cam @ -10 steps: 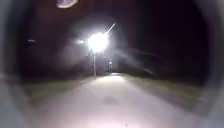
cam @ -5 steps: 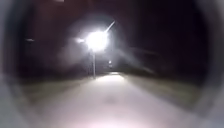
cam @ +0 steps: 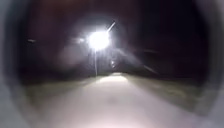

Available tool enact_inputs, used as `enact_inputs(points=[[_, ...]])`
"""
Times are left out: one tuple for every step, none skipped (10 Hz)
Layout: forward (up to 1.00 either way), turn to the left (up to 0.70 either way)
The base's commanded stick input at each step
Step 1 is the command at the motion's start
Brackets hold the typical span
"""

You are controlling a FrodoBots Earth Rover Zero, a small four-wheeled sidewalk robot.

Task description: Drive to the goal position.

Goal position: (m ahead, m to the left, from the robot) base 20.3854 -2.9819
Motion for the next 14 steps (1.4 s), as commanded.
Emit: enact_inputs(points=[[0.70, 0.00], [0.70, 0.00], [0.70, 0.00], [0.70, 0.00], [0.70, 0.00], [0.70, 0.00], [0.70, 0.00], [0.70, 0.00], [0.70, 0.00], [0.70, 0.00], [0.70, 0.00], [0.70, 0.00], [0.70, 0.00], [0.70, 0.00]])
